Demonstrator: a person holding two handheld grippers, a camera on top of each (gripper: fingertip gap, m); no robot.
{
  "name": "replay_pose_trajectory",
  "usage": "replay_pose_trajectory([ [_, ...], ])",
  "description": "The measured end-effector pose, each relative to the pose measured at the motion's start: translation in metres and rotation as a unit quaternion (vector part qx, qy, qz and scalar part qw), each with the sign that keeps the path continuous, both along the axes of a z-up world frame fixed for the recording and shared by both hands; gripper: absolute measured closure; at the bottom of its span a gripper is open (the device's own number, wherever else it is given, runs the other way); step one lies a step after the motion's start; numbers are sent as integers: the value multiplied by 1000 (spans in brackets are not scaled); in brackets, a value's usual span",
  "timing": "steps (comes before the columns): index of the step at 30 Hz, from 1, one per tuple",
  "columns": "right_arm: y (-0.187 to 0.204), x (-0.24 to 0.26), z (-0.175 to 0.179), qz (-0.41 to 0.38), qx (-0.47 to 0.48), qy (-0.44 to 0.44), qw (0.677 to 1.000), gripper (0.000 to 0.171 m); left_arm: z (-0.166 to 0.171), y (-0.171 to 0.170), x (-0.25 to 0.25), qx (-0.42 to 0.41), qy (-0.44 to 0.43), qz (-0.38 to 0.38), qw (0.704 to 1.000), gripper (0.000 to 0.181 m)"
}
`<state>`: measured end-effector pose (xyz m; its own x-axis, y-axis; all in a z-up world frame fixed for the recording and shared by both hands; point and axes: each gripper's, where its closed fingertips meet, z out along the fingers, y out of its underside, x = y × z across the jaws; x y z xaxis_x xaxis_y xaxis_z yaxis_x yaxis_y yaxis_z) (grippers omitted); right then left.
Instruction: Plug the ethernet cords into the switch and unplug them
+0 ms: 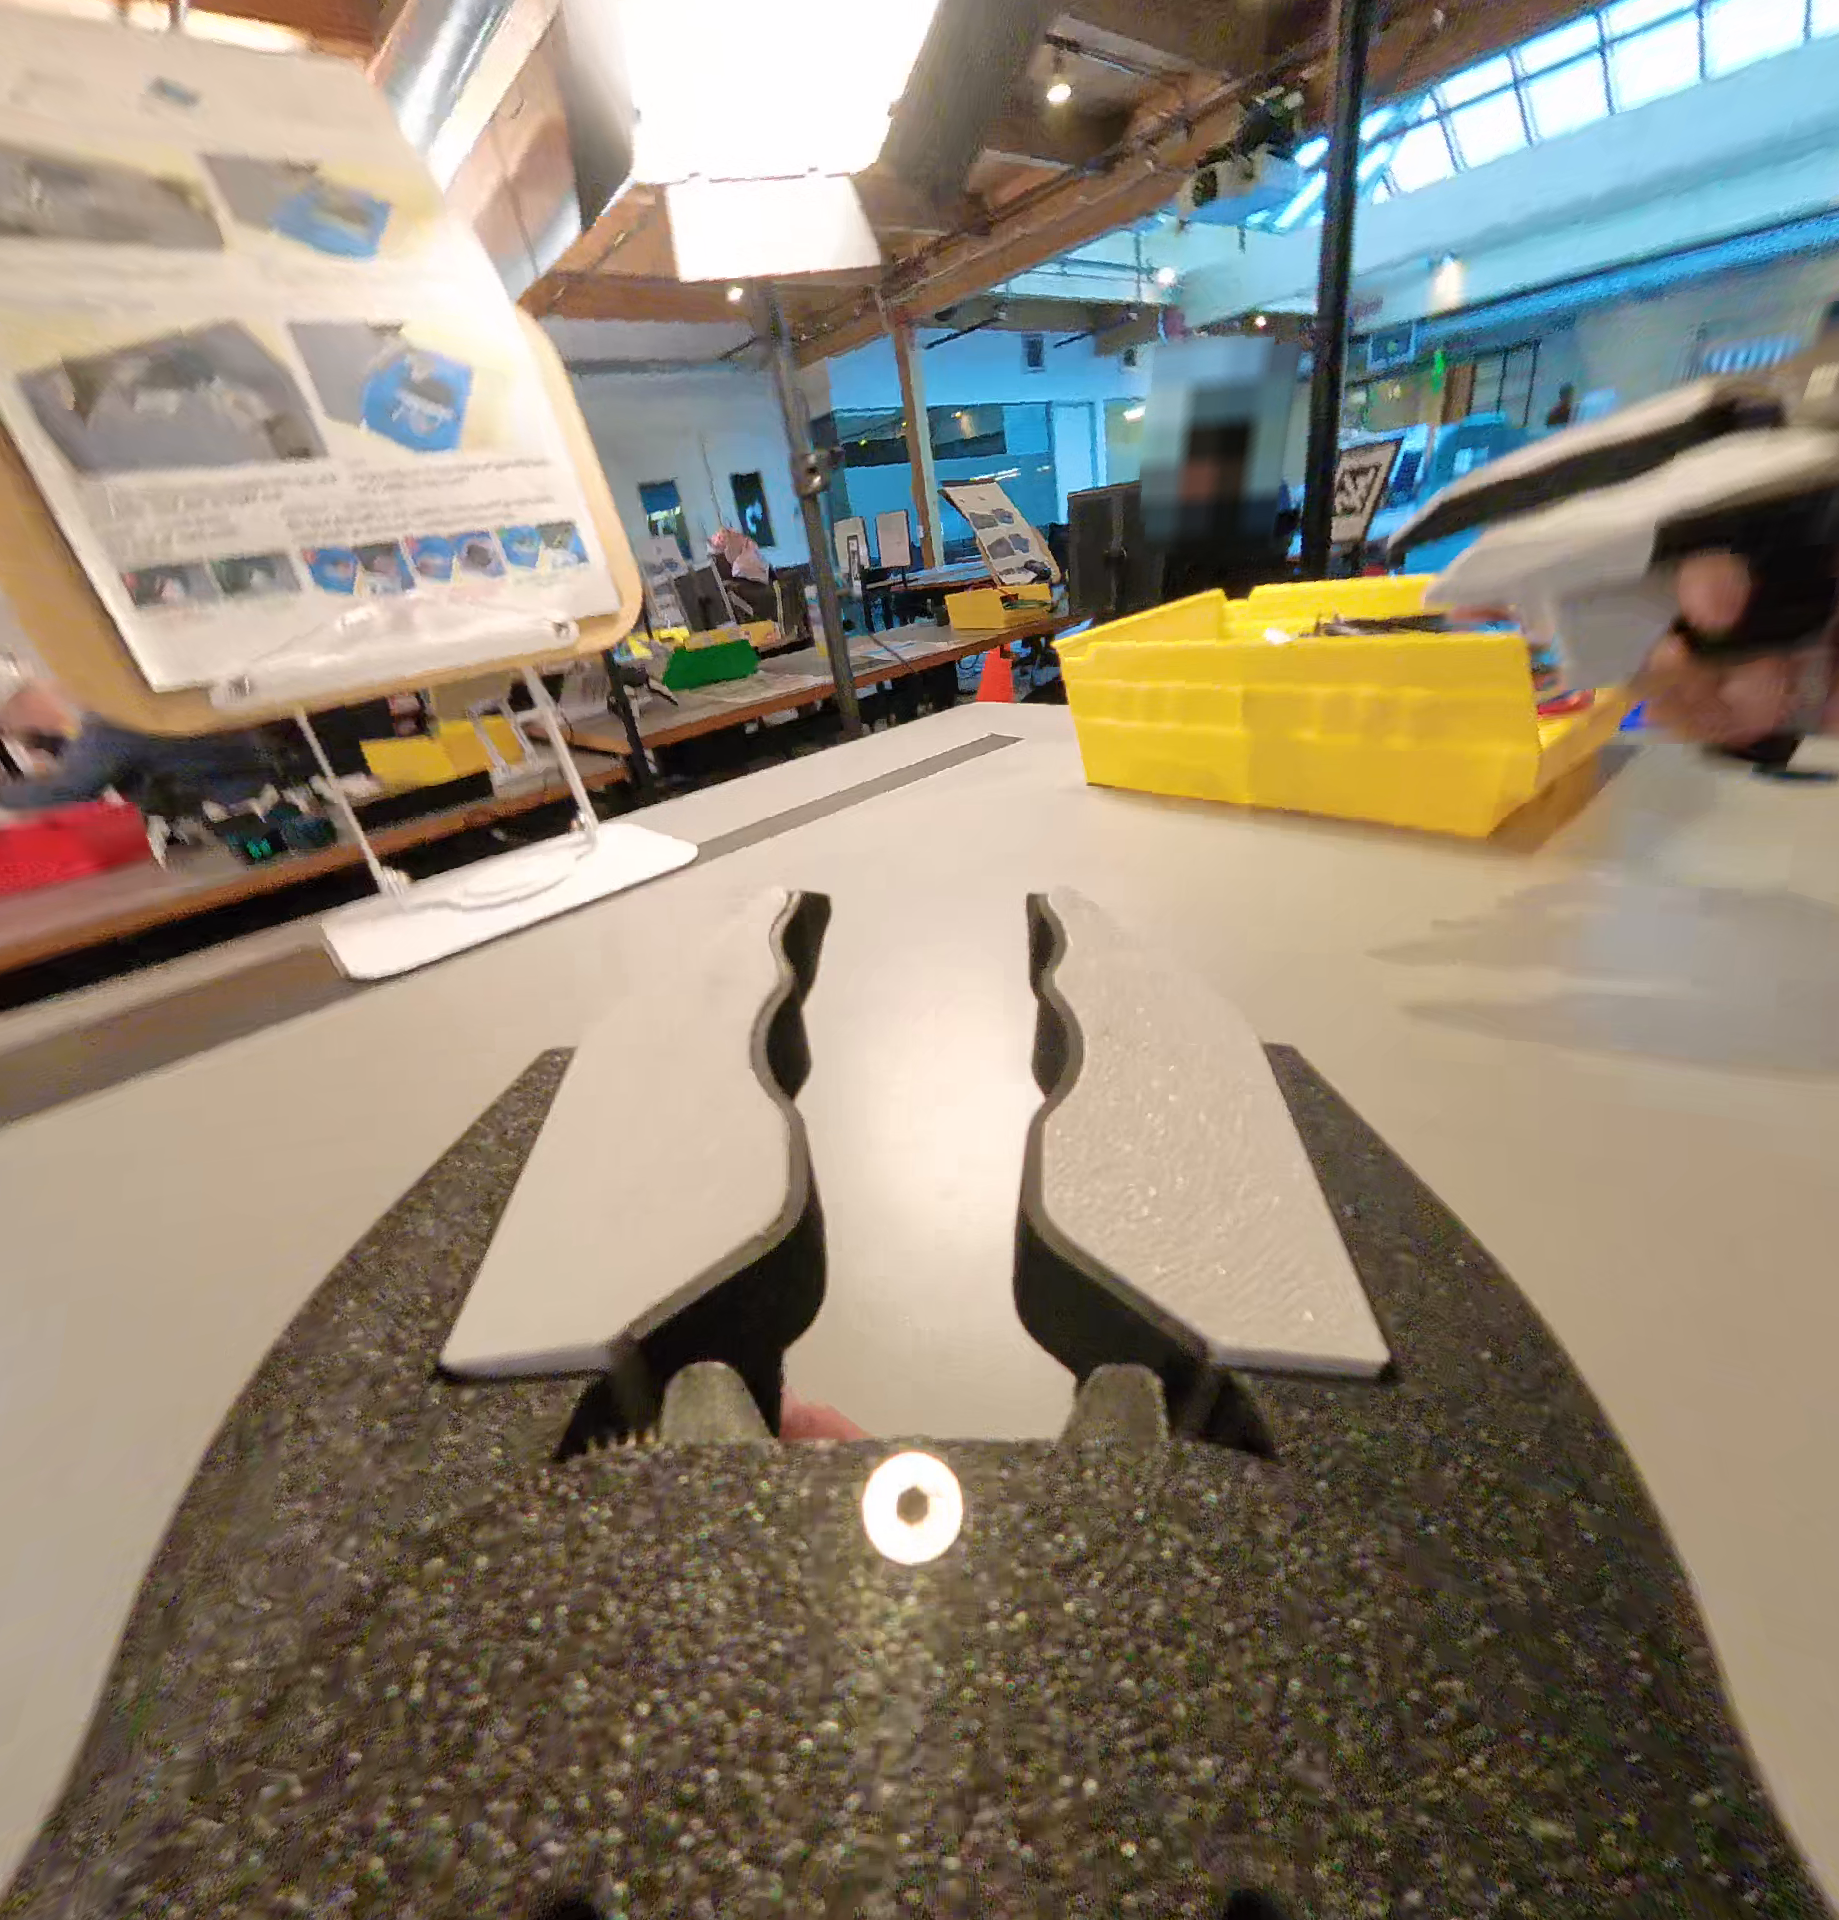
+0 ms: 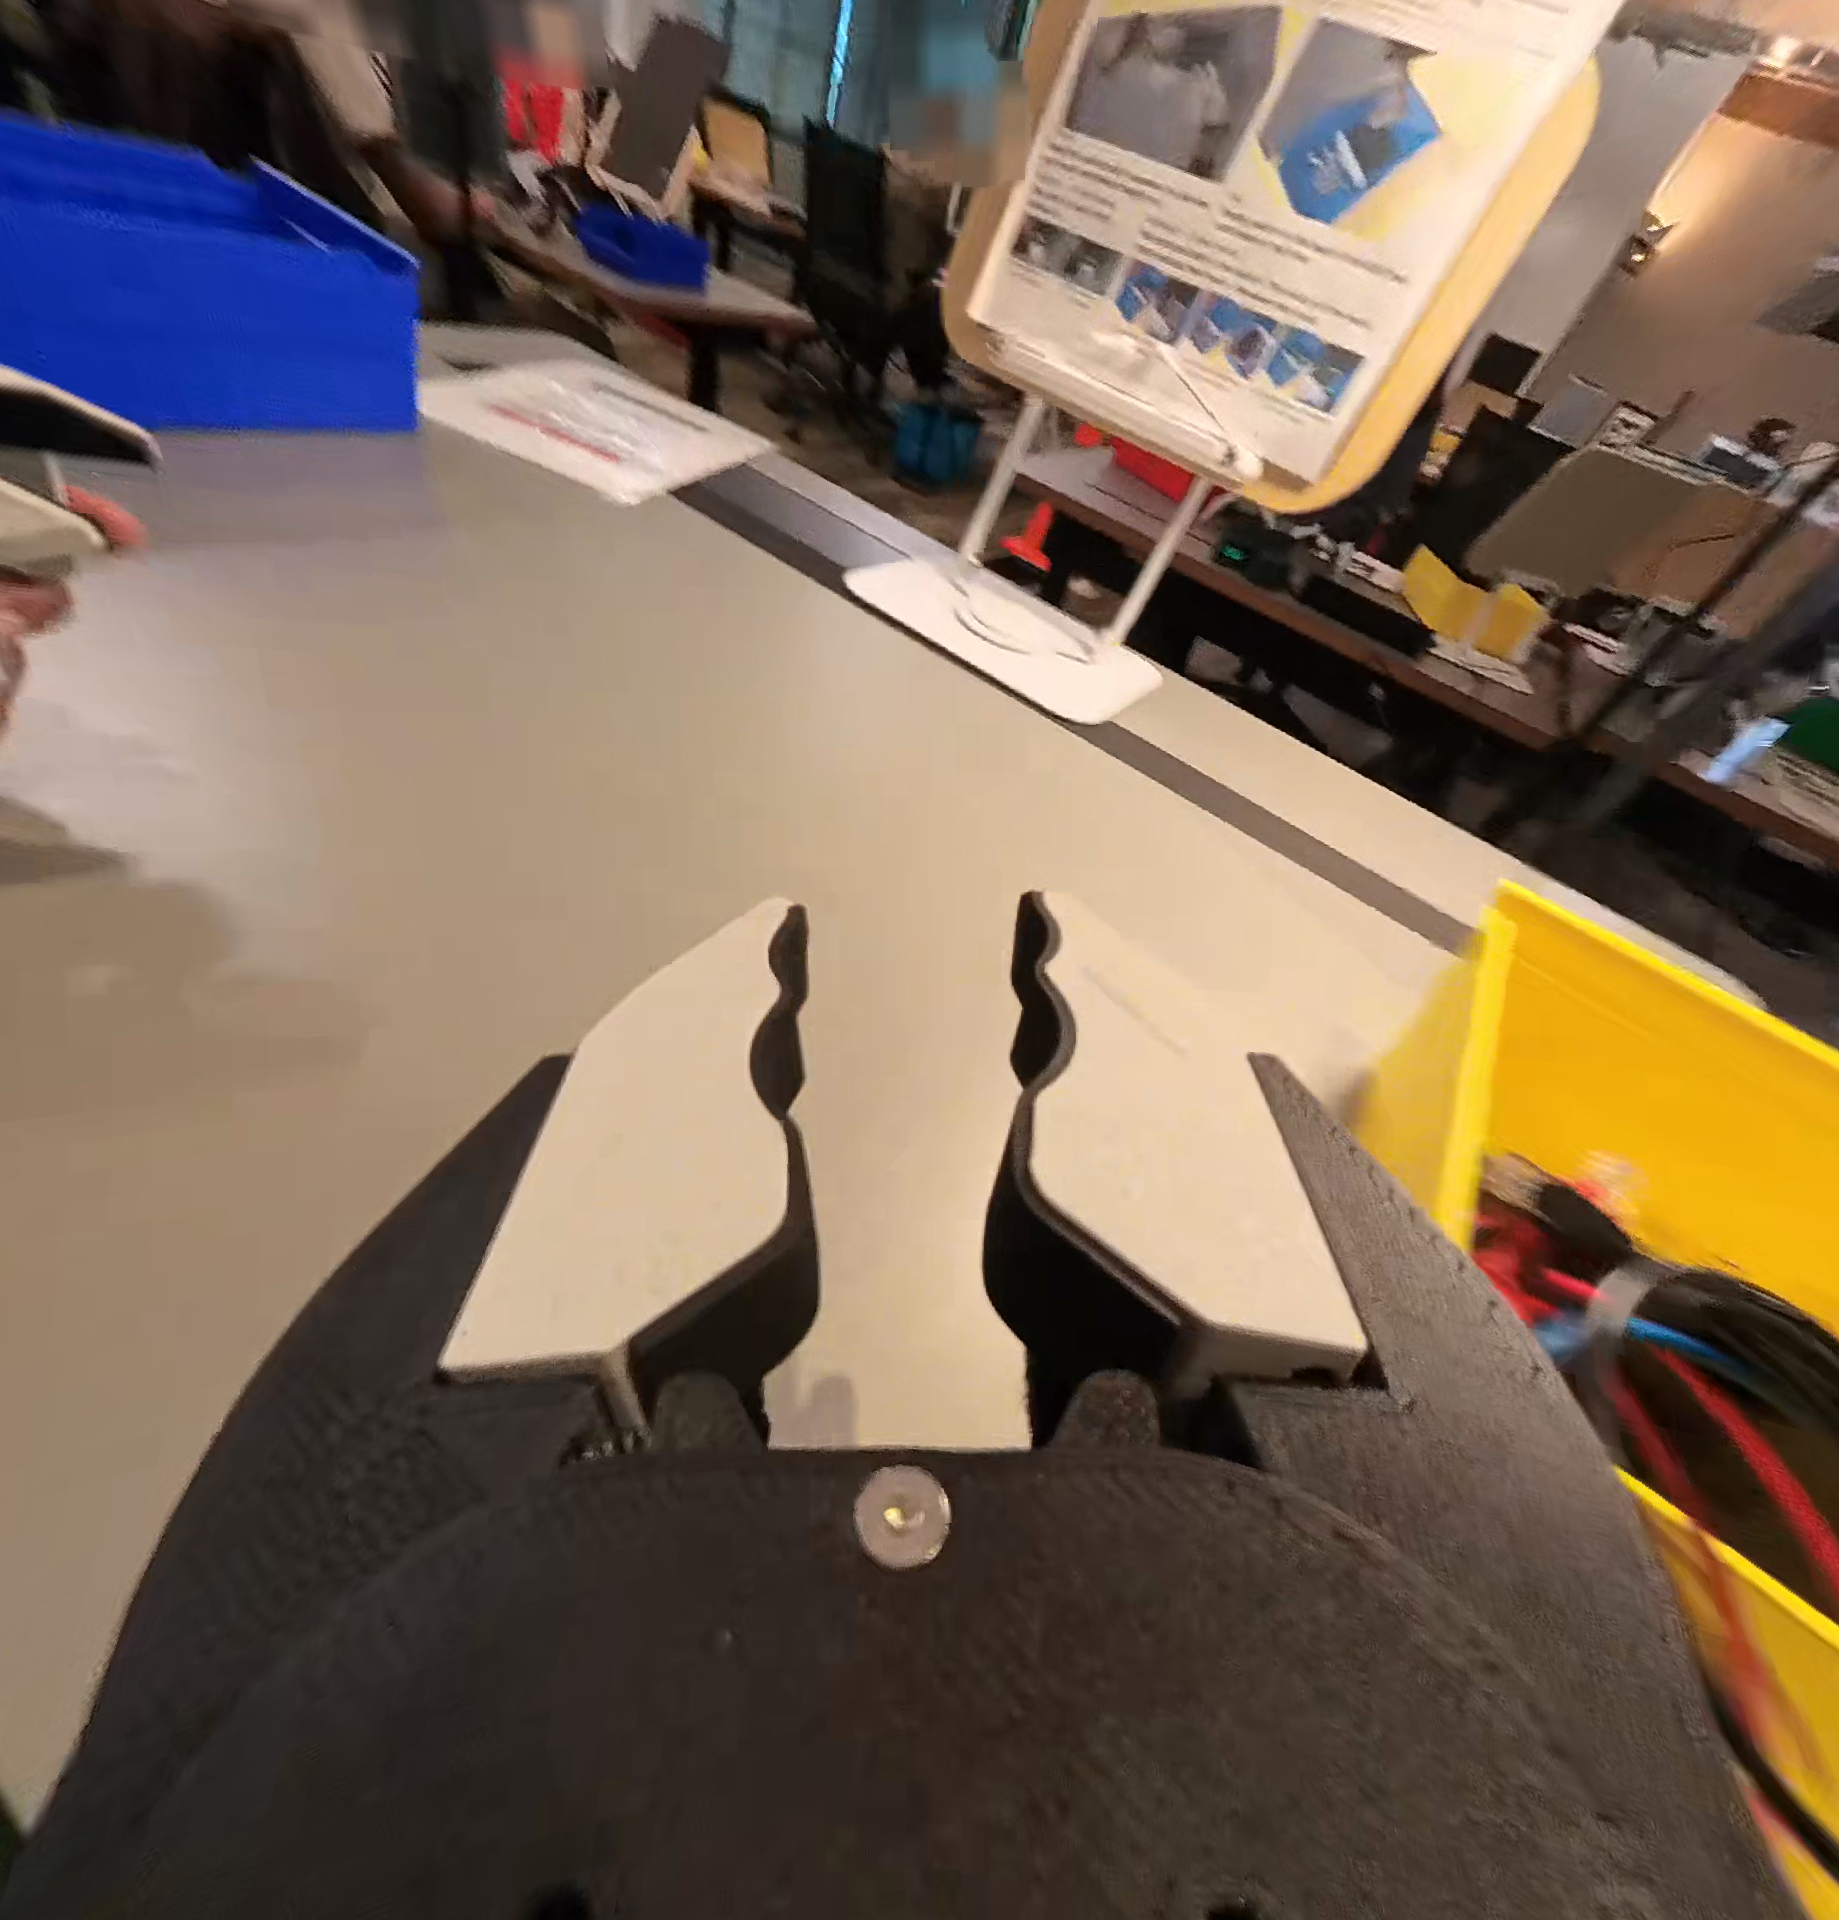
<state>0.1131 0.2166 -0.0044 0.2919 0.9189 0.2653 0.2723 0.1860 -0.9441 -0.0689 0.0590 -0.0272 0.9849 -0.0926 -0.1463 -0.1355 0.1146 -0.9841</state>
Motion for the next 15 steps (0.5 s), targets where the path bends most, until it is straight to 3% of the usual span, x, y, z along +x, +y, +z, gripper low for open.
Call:
replay_pose_trajectory([
  [1, -3, -15, -8, 8, -15, 7, 1000, 132, 0, -1, -8, -8, -26, 2, 1000, 137],
  [7, 7, -66, -82, -20, -86, -50, 995, 130, -11, -20, -84, -49, -49, 118, 991, 123],
  [11, 11, -63, -78, -40, -57, -41, 997, 136, -5, -64, -163, -20, -43, 239, 970, 115],
  [15, 15, -62, -79, -50, -62, -44, 996, 136, 2, -138, -249, 13, -16, 408, 913, 112],
])
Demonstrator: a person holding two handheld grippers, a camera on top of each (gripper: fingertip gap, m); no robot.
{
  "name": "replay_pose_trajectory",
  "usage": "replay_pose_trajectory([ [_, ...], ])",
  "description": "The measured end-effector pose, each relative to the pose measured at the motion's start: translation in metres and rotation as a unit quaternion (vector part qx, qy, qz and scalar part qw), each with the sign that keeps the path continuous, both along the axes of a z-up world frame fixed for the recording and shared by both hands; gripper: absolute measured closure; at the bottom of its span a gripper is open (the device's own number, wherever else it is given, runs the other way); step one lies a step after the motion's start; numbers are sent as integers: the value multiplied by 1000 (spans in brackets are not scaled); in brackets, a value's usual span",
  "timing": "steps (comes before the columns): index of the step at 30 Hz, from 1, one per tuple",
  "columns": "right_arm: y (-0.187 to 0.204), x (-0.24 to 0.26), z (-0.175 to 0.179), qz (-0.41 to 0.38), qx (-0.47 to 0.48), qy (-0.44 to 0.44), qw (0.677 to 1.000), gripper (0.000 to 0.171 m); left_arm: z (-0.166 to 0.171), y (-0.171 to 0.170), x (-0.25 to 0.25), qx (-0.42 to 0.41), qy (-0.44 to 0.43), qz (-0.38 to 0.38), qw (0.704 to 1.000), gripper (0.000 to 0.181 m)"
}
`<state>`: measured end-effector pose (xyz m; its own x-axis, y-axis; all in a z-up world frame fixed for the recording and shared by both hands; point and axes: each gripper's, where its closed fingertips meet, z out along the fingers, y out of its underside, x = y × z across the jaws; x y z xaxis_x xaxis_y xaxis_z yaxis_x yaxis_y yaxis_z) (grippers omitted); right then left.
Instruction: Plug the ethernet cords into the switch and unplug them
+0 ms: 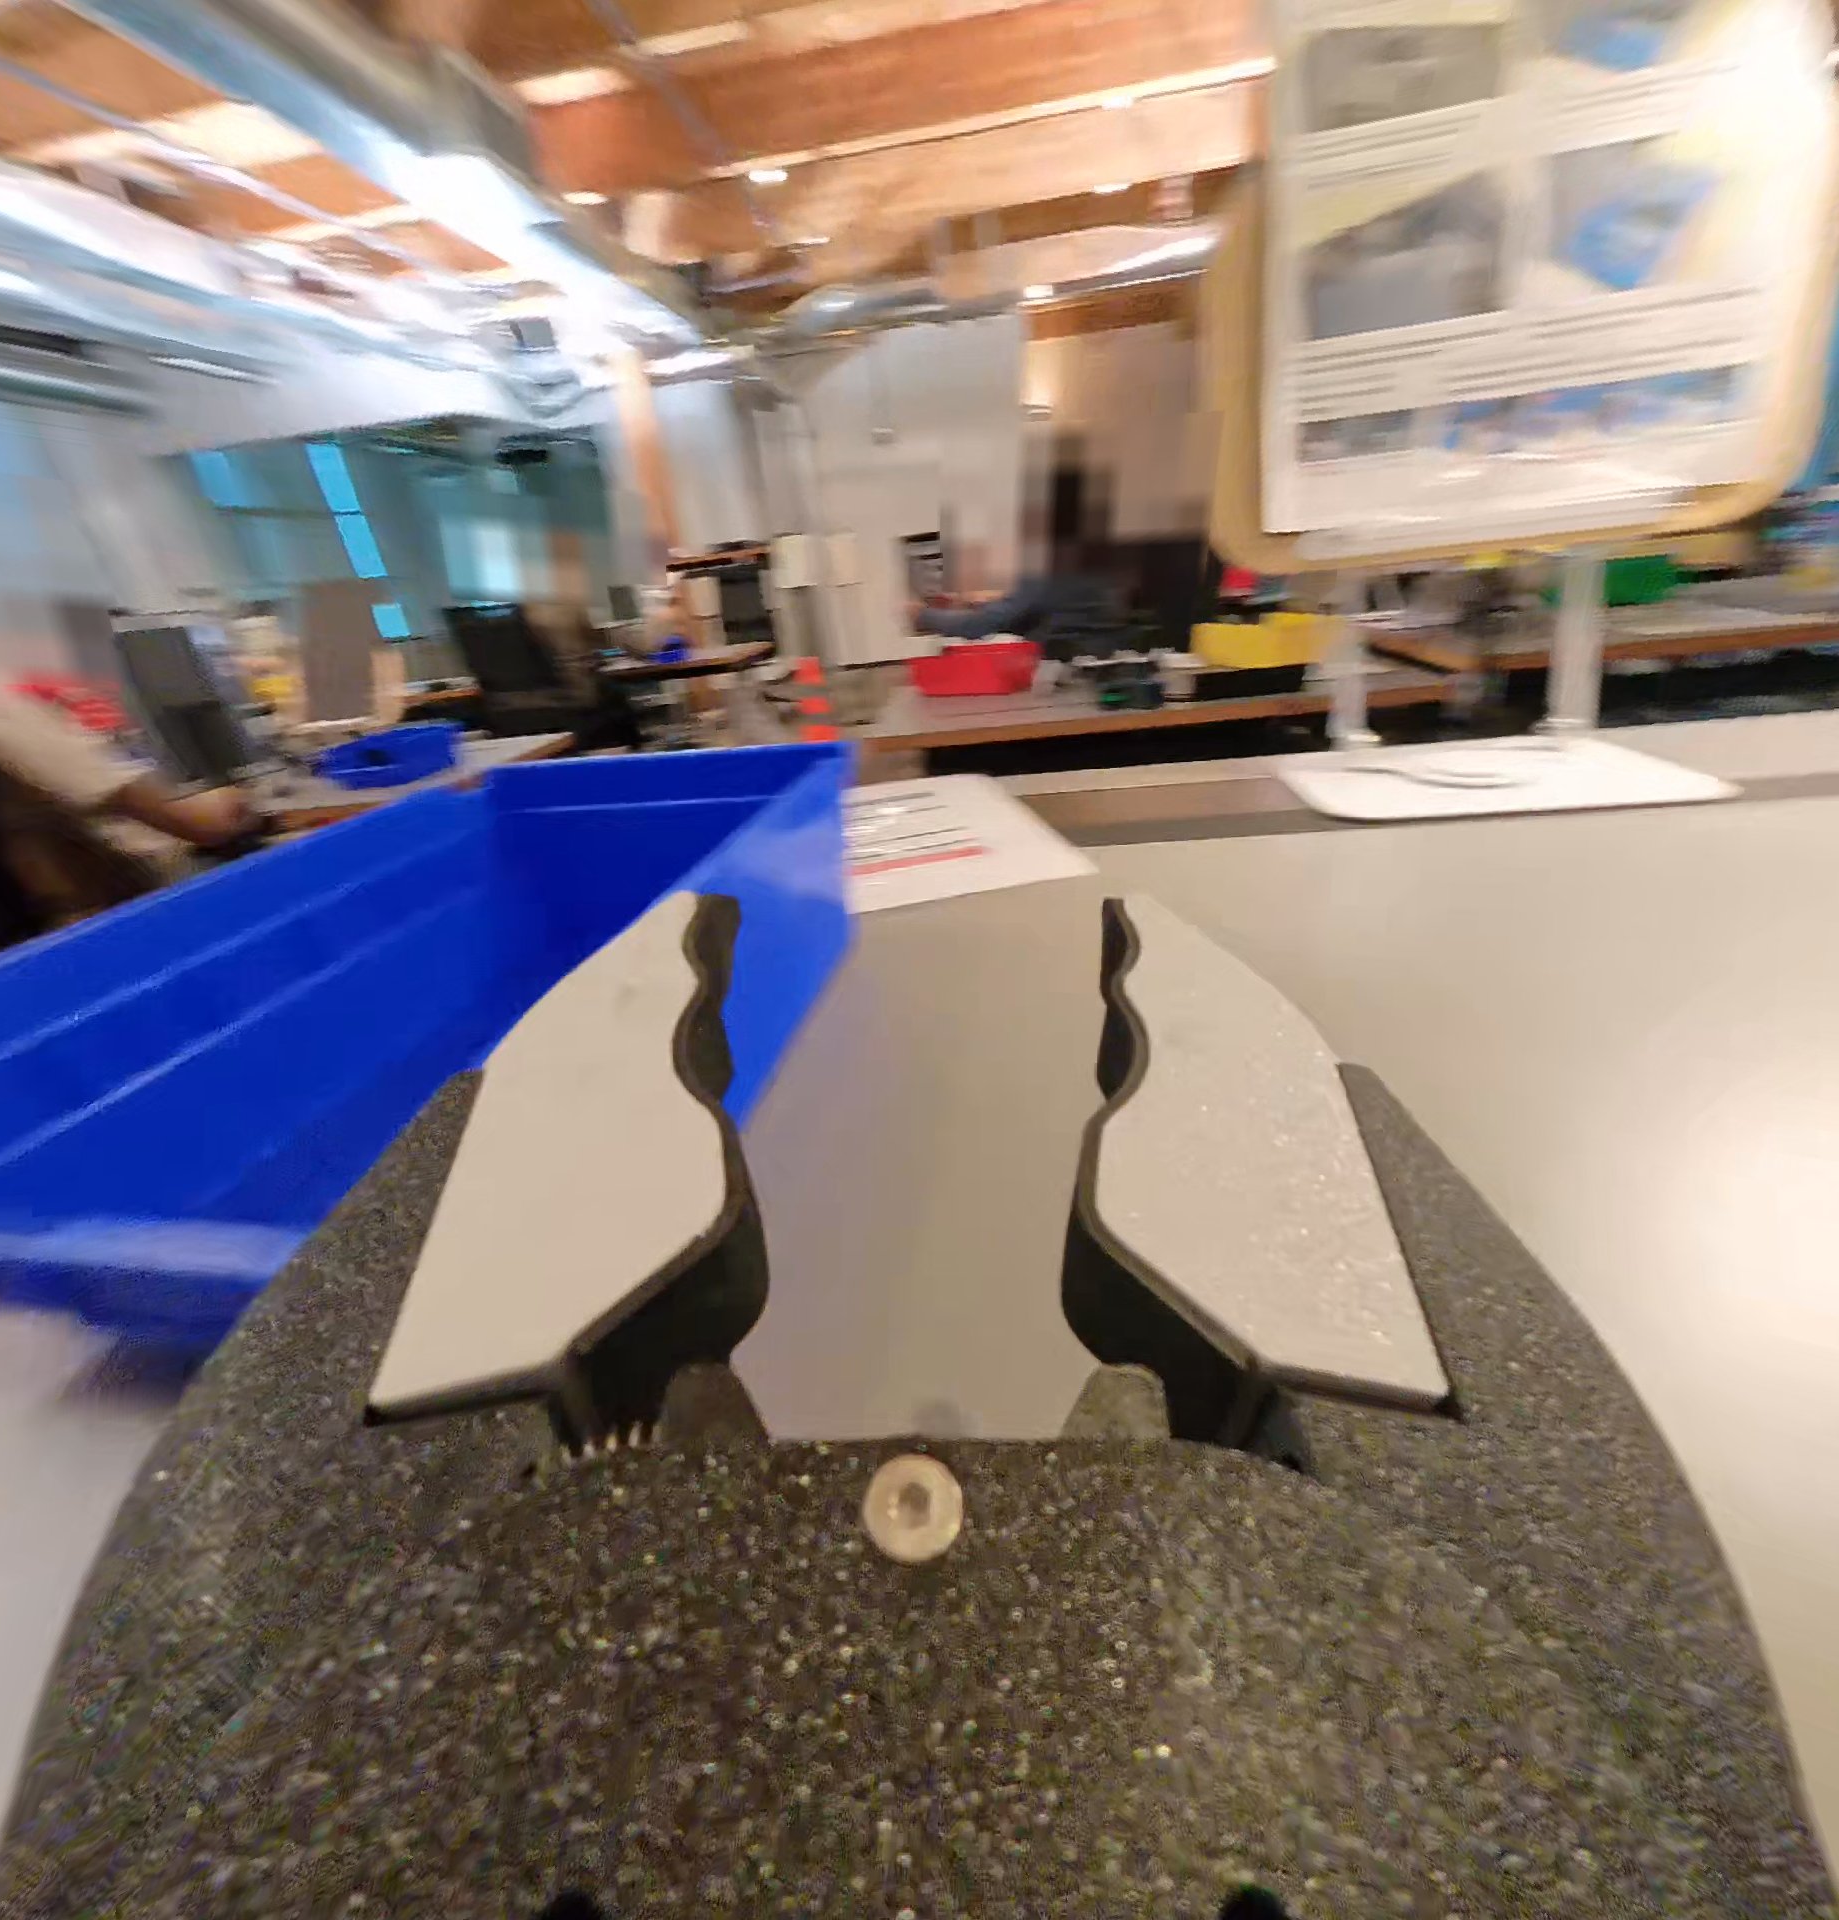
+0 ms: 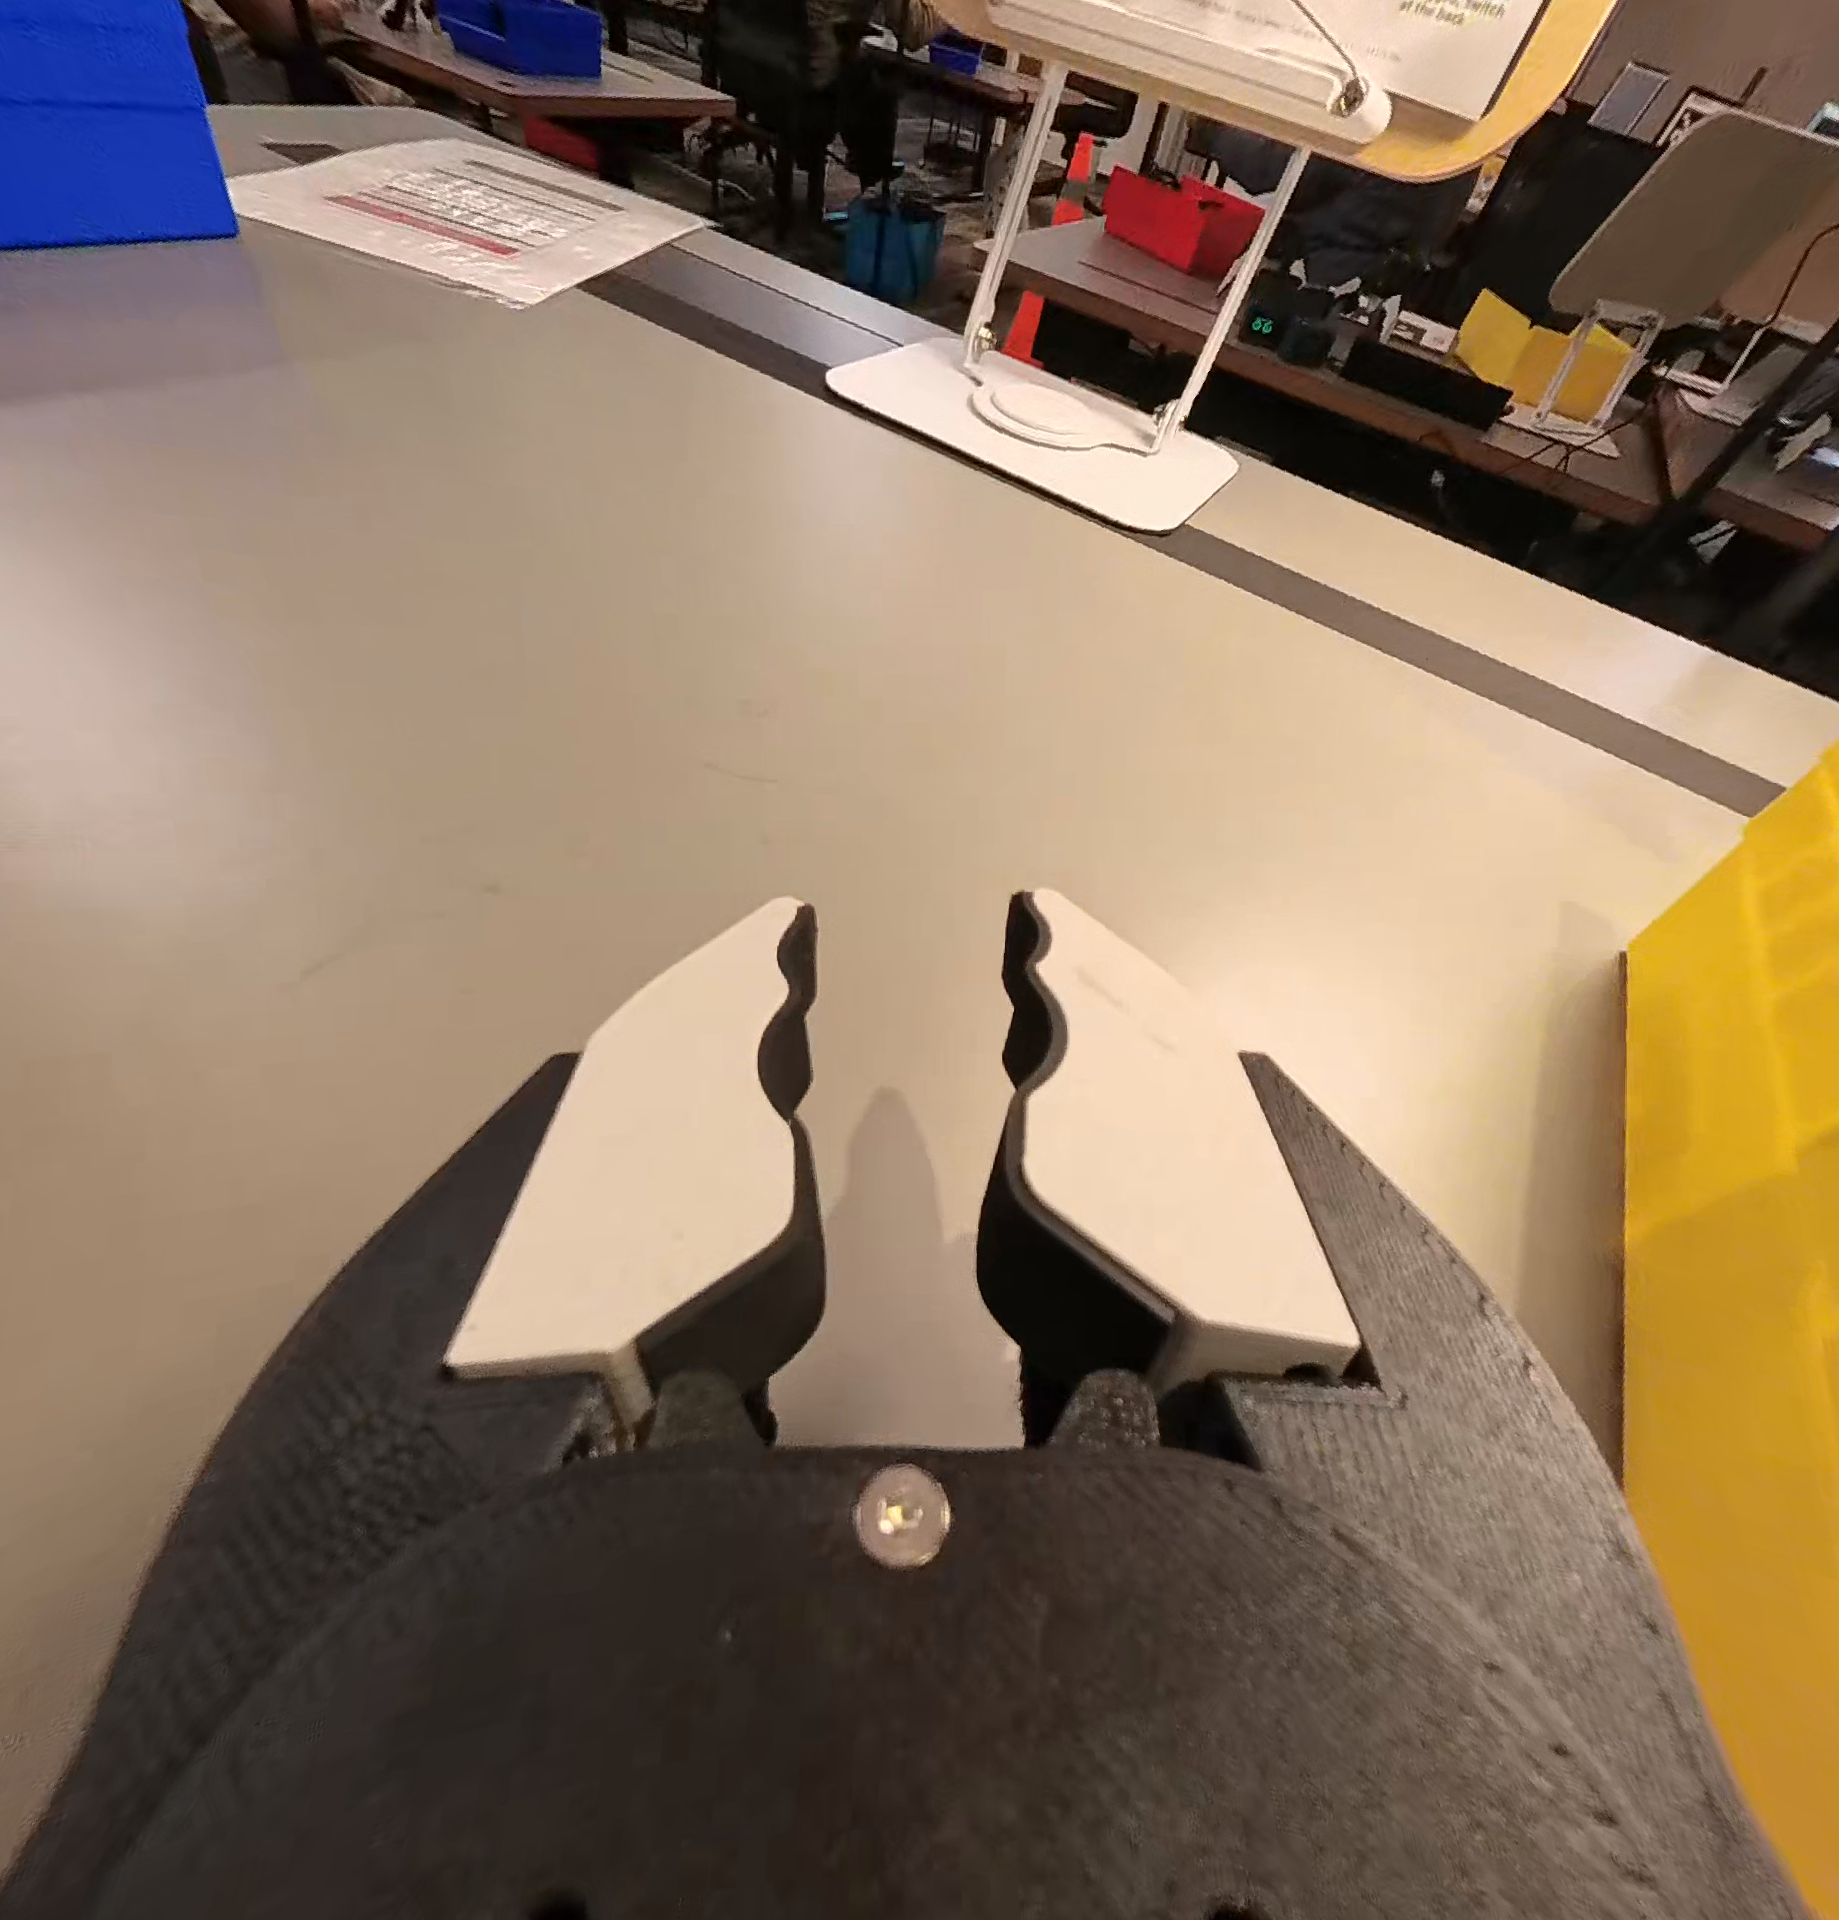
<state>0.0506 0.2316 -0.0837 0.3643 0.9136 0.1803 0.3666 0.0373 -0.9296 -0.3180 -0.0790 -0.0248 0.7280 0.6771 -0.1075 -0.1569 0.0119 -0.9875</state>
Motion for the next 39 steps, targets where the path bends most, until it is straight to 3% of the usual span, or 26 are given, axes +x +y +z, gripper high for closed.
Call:
replay_pose_trajectory([
  [5, -1, -1, -2, -8, 22, -16, 1000, 135, -10, -48, -61, 32, -87, 101, 991, 108],
  [8, 2, 1, 0, -17, 22, -9, 1000, 134, -30, -51, -83, 26, -177, 109, 978, 107],
  [11, 3, 2, 1, -21, 18, -3, 1000, 134, -43, -45, -95, -11, -213, 101, 972, 109],
  [17, 2, 2, 1, -20, 21, -6, 1000, 133, -68, -42, -114, -197, -156, 156, 955, 127],
  [21, 3, 3, 2, -21, 17, 0, 1000, 133, -75, -37, -107, -271, -95, 155, 945, 157],
  [32, 5, 4, 2, -29, 18, 0, 999, 133, -68, -5, -52, -297, 25, 38, 954, 168],
  [39, 5, 5, 3, -28, 14, 5, 1000, 132, -65, 15, -13, -267, -2, -30, 963, 173],
])
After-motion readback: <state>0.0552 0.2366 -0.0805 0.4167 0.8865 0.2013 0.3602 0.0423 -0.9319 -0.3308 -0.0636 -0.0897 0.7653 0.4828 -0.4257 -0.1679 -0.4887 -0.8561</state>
